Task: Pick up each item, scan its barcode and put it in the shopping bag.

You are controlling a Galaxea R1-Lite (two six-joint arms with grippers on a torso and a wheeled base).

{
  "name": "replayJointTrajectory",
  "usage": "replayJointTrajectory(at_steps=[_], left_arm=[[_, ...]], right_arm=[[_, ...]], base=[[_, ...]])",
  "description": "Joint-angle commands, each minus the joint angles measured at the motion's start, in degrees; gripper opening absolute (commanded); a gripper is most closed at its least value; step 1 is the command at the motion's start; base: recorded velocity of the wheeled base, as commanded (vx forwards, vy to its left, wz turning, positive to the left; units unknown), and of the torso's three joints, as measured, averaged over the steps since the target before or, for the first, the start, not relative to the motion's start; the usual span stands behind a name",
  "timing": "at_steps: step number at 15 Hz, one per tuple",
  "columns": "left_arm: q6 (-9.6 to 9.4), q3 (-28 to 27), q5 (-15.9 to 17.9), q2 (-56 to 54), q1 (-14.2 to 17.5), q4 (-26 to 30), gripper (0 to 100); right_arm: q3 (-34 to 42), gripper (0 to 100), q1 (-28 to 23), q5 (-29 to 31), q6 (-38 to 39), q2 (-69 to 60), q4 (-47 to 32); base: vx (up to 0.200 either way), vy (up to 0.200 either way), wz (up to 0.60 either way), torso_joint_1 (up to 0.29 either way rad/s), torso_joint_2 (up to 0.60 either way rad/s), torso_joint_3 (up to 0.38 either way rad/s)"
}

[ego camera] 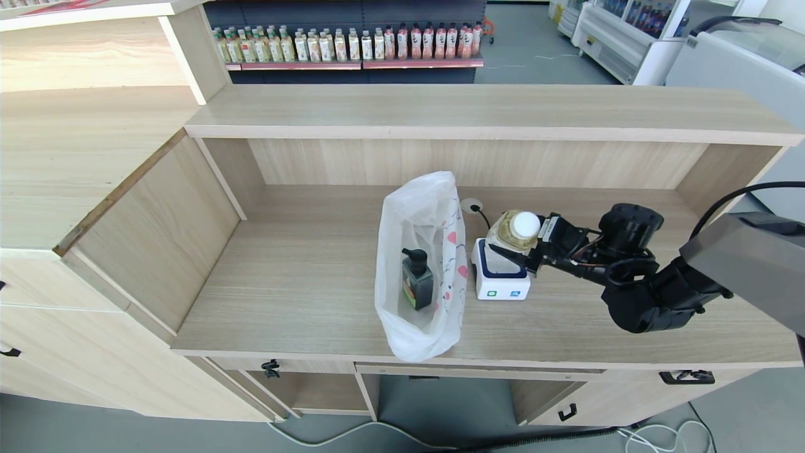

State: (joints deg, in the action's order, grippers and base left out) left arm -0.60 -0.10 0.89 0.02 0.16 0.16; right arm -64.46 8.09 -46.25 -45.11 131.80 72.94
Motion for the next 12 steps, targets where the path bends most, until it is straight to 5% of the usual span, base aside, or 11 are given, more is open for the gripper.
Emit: replayJointTrajectory(at_steps=[1, 6, 8, 12], left_arm=[[-0.02, 0.01, -0.01, -0.02, 0.02, -0.07, 100], [-0.02, 0.01, -0.01, -0.02, 0.02, 0.02, 100], [-0.02, 0.01, -0.01, -0.02, 0.02, 0.02, 100], [-0.02, 0.01, -0.01, -0.02, 0.02, 0.02, 100]], right_arm=[[-0.31, 0, 0.08, 0.02, 0.02, -0.06, -0.07], [1.45, 0, 0.26, 0.90, 1.25, -2.43, -0.25], [1.97, 0, 0.17, 3.80, 7.58, -6.30, 0.01], [6.02, 0, 2.72, 28.76, 33.42, -23.00, -7.46]], base=[[0.000, 0.000, 0.00, 0.000, 0.00, 0.000], [0.000, 0.000, 0.00, 0.000, 0.00, 0.000], [0.000, 0.000, 0.00, 0.000, 0.00, 0.000], [0.000, 0.000, 0.00, 0.000, 0.00, 0.000]])
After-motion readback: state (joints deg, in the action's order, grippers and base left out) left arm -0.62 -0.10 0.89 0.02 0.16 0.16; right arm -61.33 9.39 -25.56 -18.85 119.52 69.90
